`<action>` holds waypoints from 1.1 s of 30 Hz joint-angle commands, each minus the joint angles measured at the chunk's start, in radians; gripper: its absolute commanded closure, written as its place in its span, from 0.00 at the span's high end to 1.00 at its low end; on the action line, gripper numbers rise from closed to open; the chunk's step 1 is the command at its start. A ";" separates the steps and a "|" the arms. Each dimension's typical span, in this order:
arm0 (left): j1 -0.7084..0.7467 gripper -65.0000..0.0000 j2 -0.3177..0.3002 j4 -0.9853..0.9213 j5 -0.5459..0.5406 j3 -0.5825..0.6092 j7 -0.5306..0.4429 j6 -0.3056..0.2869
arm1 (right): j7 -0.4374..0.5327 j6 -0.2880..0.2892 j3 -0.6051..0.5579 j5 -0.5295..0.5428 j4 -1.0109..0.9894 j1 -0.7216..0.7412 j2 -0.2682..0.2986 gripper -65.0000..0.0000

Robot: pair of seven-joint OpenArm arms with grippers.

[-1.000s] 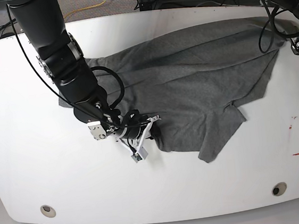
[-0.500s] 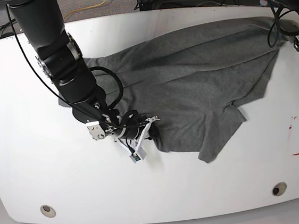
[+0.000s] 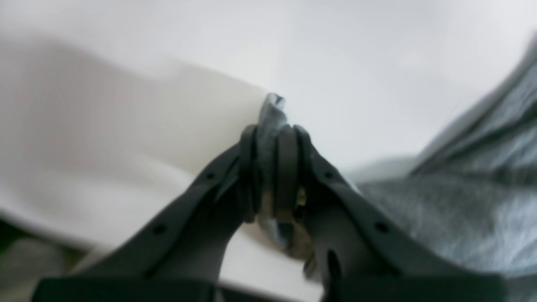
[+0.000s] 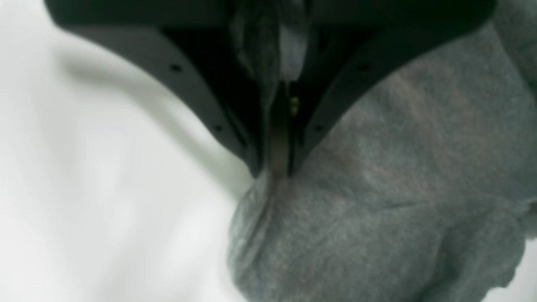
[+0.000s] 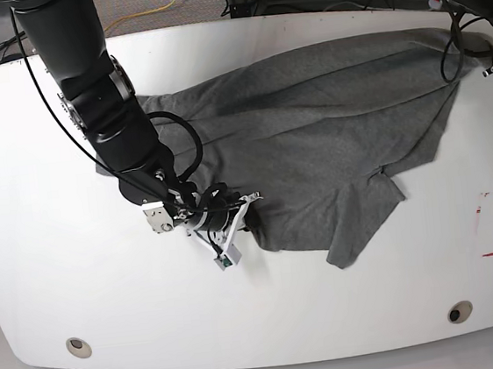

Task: Fold the T-shirt properly

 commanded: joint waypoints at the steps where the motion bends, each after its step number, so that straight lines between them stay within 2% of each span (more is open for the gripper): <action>1: -0.025 0.07 -0.032 0.106 -0.014 0.022 -0.002 0.001 | 0.026 0.003 0.007 0.010 0.082 0.047 0.037 0.00; 6: -0.086 0.07 -0.035 0.224 -0.014 0.041 0.102 0.001 | -0.032 0.002 0.031 0.006 0.194 0.076 0.100 0.00; 12: -0.166 0.07 -0.041 0.324 -0.014 0.080 0.151 0.001 | -0.118 0.003 0.134 0.001 0.290 0.128 0.161 0.00; 20: -0.335 0.07 -0.068 0.477 -0.014 0.199 0.215 0.001 | -0.201 0.008 0.149 0.009 0.381 0.285 0.247 0.00; 24: -0.467 0.07 -0.069 0.505 -0.006 0.246 0.246 0.001 | -0.247 0.009 0.149 0.010 0.405 0.379 0.276 0.00; 27: -0.536 0.08 -0.098 0.502 -0.005 0.288 0.266 0.001 | -0.270 0.011 0.149 0.009 0.405 0.438 0.289 0.00; 30: -0.542 0.10 -0.114 0.496 -0.006 0.337 0.276 0.001 | -0.287 0.011 0.149 0.010 0.405 0.454 0.304 0.00; 33: -0.517 0.19 -0.101 0.493 -0.006 0.347 0.276 0.001 | -0.290 0.011 0.149 0.010 0.407 0.444 0.309 0.00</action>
